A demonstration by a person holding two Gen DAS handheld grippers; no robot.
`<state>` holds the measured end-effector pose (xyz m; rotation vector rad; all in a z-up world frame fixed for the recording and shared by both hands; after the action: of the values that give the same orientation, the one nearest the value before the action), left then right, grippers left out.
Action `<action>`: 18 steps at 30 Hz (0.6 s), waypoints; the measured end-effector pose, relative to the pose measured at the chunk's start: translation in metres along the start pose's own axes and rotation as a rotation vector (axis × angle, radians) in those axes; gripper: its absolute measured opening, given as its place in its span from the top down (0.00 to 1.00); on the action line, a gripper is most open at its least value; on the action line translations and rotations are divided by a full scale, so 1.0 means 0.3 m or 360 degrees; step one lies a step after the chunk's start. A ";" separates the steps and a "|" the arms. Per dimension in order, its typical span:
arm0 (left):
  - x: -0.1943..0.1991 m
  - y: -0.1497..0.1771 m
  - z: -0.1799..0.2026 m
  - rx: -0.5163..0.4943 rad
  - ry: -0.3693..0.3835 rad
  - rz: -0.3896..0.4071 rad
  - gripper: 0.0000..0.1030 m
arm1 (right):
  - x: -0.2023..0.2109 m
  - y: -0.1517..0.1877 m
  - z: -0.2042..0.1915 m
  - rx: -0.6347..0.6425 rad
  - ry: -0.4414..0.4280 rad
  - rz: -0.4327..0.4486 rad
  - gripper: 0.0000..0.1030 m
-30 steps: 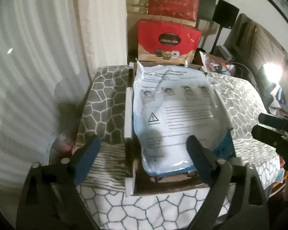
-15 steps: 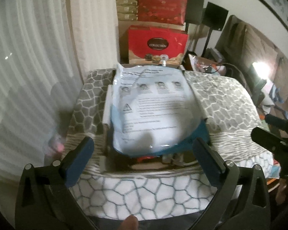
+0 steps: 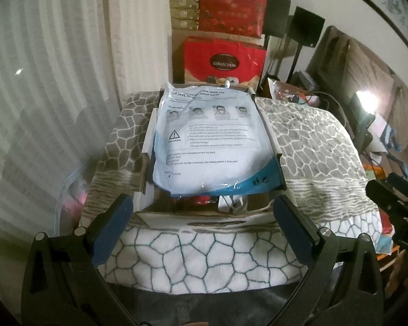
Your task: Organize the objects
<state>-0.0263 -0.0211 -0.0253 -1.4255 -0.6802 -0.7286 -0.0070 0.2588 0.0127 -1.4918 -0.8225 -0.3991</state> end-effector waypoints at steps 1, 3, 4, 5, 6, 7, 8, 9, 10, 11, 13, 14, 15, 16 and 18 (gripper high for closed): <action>0.002 0.005 0.001 0.0000 0.0001 0.0000 0.00 | 0.009 0.008 0.006 -0.0006 0.0011 0.0009 0.00; 0.008 0.015 0.004 0.0004 0.0004 -0.0002 0.00 | 0.021 0.019 0.011 -0.0014 0.0036 0.0022 0.00; 0.010 0.022 0.004 0.0004 0.0004 -0.0002 0.00 | 0.027 0.025 0.014 -0.0017 0.0048 0.0029 0.00; 0.012 0.024 0.006 0.0002 0.0003 -0.0002 0.00 | 0.032 0.030 0.017 -0.0022 0.0056 0.0035 0.00; 0.014 0.027 0.008 0.0002 0.0001 -0.0002 0.00 | 0.037 0.036 0.020 -0.0025 0.0066 0.0040 0.00; 0.017 0.030 0.008 0.0001 -0.0003 0.0002 0.00 | 0.039 0.039 0.019 -0.0026 0.0069 0.0041 0.00; 0.019 0.032 0.009 0.0000 -0.0008 0.0004 0.00 | 0.041 0.044 0.021 -0.0029 0.0071 0.0041 0.00; 0.019 0.033 0.010 -0.0001 -0.0013 0.0003 0.00 | 0.043 0.050 0.023 -0.0033 0.0074 0.0042 0.00; 0.021 0.037 0.012 -0.0001 -0.0015 0.0005 0.00 | 0.042 0.053 0.025 -0.0036 0.0076 0.0039 0.00; 0.021 0.037 0.012 0.0001 -0.0013 0.0007 0.00 | 0.038 0.059 0.028 -0.0042 0.0078 0.0030 0.00; 0.018 0.040 0.013 0.0003 -0.0018 0.0009 0.00 | 0.032 0.070 0.033 -0.0055 0.0075 0.0017 0.00; 0.016 0.043 0.013 0.0003 -0.0022 0.0008 0.00 | 0.029 0.074 0.035 -0.0059 0.0079 0.0012 0.00; 0.014 0.045 0.013 0.0003 -0.0025 0.0007 0.00 | 0.027 0.077 0.036 -0.0061 0.0085 0.0009 0.00; 0.011 0.049 0.015 -0.0001 -0.0030 0.0003 0.00 | 0.027 0.080 0.037 -0.0061 0.0091 0.0010 0.00; 0.009 0.053 0.022 -0.0011 -0.0031 0.0003 0.00 | 0.029 0.082 0.038 -0.0058 0.0107 0.0012 0.00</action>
<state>-0.0120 -0.0146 -0.0326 -1.4408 -0.6919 -0.7167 0.0134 0.2740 -0.0003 -1.5071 -0.7598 -0.4583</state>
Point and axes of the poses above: each gripper's, at about its wrist camera, not at the fingertips, and x roughly against the way its jaws point, z to its right, y to its underside, the point moved 2 cm from there along -x, roughly the way its jaws point, and after that the axes turned 3 degrees about -y, right-handed, at the moved point
